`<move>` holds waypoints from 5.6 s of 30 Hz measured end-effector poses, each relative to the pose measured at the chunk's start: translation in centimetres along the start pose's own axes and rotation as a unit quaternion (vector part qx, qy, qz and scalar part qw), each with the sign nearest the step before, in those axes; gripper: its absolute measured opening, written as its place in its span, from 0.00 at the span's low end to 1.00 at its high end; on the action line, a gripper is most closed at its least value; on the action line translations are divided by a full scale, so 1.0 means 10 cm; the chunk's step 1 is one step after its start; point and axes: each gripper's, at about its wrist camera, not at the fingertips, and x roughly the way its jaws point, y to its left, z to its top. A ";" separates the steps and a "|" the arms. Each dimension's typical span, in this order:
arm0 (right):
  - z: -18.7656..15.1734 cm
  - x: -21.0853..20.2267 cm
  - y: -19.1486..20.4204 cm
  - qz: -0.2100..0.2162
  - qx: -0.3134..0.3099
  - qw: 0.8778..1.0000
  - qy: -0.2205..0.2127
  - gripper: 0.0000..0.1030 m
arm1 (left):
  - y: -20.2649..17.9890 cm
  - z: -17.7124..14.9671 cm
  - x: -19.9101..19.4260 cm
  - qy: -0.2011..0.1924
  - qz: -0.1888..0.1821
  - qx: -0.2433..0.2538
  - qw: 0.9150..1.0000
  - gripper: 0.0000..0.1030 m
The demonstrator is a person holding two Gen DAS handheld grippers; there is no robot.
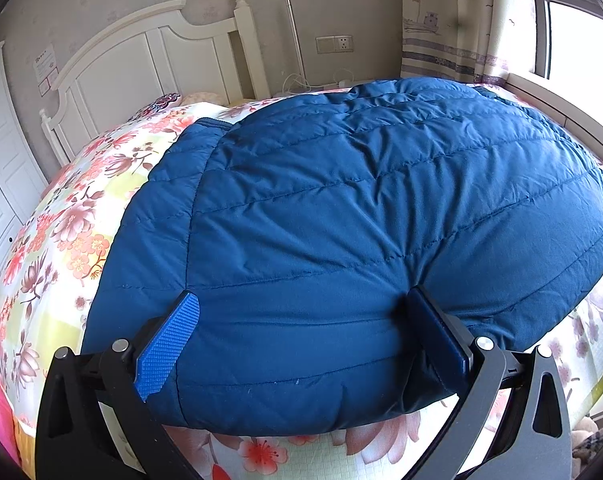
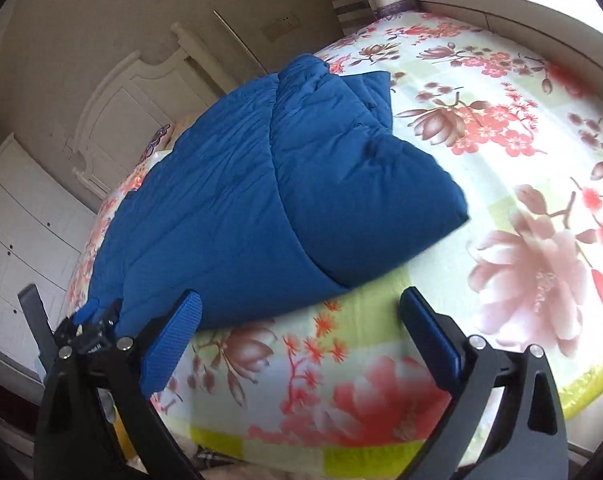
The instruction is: Fold large clothes
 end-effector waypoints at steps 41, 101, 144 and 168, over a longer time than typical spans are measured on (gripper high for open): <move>0.08 -0.59 1.39 -0.063 -0.258 0.929 -0.259 0.35 | 0.49 0.62 -0.66 -0.087 -0.087 -0.097 0.988 0.96; -1.35 -0.06 3.07 0.034 -0.583 0.811 -0.040 0.46 | 1.11 0.73 0.59 -0.023 -0.089 -0.017 0.996 0.96; 1.17 2.14 2.95 0.003 -0.456 0.876 0.154 0.60 | 1.08 0.70 0.20 -0.065 0.073 0.029 0.995 0.96; 1.74 1.96 2.65 0.058 -0.396 0.910 0.107 0.40 | 1.28 1.06 1.11 0.057 0.024 -0.029 0.998 0.96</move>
